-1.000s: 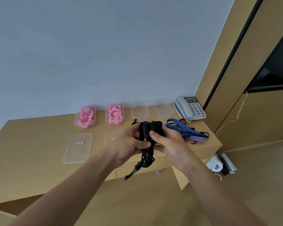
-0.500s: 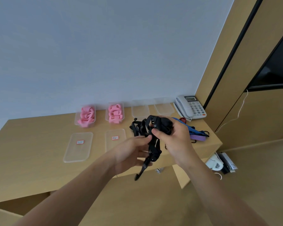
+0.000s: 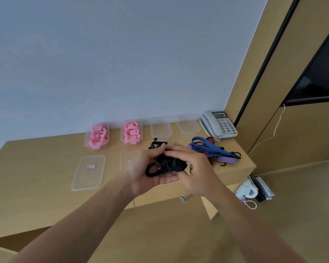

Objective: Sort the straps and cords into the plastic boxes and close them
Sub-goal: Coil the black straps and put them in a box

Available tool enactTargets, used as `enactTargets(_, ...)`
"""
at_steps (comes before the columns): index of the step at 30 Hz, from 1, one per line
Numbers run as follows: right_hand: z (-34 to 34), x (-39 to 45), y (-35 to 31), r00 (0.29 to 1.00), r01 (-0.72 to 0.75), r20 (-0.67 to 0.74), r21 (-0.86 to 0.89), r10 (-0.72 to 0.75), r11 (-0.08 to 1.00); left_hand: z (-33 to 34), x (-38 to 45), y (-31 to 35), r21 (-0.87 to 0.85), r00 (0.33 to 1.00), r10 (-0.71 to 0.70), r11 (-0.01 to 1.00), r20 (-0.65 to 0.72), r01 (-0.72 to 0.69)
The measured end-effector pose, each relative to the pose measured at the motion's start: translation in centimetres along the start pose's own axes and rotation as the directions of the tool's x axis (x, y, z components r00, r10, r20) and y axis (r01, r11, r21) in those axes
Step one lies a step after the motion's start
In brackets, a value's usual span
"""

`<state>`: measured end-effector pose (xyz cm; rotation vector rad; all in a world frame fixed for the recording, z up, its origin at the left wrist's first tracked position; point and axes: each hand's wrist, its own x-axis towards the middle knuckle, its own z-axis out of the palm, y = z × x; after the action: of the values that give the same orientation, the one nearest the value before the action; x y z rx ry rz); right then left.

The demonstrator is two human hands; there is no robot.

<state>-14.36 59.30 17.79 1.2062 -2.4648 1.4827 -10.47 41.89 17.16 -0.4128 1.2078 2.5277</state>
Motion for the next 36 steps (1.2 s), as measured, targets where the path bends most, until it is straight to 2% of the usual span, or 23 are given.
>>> enactTargets(2, -0.3, -0.2, 0.0, 0.997, -0.018, 0.072, 0.025, 0.016, 1.0, -0.1, 0.0, -0.1, 0.029, 1.0, 0.004, 1.0, 0.007, -0.004)
enactTargets(5, -0.8, -0.6, 0.1, 0.987, -0.098, 0.144, 0.161, 0.074, 0.982, -0.2, 0.2, -0.3, 0.025, 0.999, 0.046, 0.999, 0.01, -0.046)
enactTargets(9, 0.3, -1.0, 0.5, 0.983, -0.164, -0.044, 0.236, 0.18, 0.958, 0.1, 0.3, -0.2, 0.008, 0.995, 0.087, 0.996, 0.051, -0.088)
enactTargets(12, 1.2, -1.2, 1.2, 0.933, -0.292, -0.049, 0.482, 0.358, 0.826, 0.3, 0.6, -0.3, 0.032, 0.99, 0.112, 0.993, 0.088, -0.115)
enactTargets(14, 1.4, -1.2, 1.8, 0.912, -0.327, -0.034, 0.539, 0.409, 0.776, 0.2, 0.9, -0.6, 0.028, 0.989, 0.127, 0.991, 0.081, -0.129)
enactTargets(17, 1.7, -1.2, 2.4, 0.908, -0.322, -0.087, 0.478, 0.409, 0.817, 0.1, 1.3, -1.3, 0.029, 0.99, 0.134, 0.99, 0.03, -0.135)
enactTargets(20, 1.5, -1.3, 2.8, 0.907, -0.314, -0.169, 0.336, 0.385, 0.888, 0.4, 1.6, -1.8, 0.066, 0.993, 0.115, 0.991, 0.031, -0.117)
enactTargets(22, 1.2, -1.4, 3.4, 0.926, -0.269, -0.211, 0.215, 0.314, 0.939, 0.6, 1.9, -1.8, 0.07, 0.996, 0.089, 0.994, 0.008, -0.09)
enactTargets(25, 1.1, -1.5, 4.2, 0.966, -0.122, -0.231, -0.002, 0.118, 0.993, 0.8, 2.4, -1.9, 0.062, 0.995, 0.045, 0.997, -0.093, -0.039)
enactTargets(28, 1.0, -1.5, 5.0, 0.98, -0.034, -0.197, -0.093, 0.015, 0.995, 1.2, 2.6, -2.2, 0.137, 0.992, -0.015, 0.99, -0.122, 0.032)
enactTargets(33, 0.4, -1.2, 6.0, 0.997, -0.036, -0.074, -0.181, 0.023, 0.983, 2.4, 3.7, -3.1, 0.101, 0.991, -0.022, 0.994, -0.129, 0.036)
enactTargets(36, 0.0, -0.7, 6.2, 0.993, -0.099, 0.063, -0.072, 0.103, 0.993, 3.3, 5.0, -3.7, -0.011, 0.986, -0.013, 1.0, -0.163, 0.012)
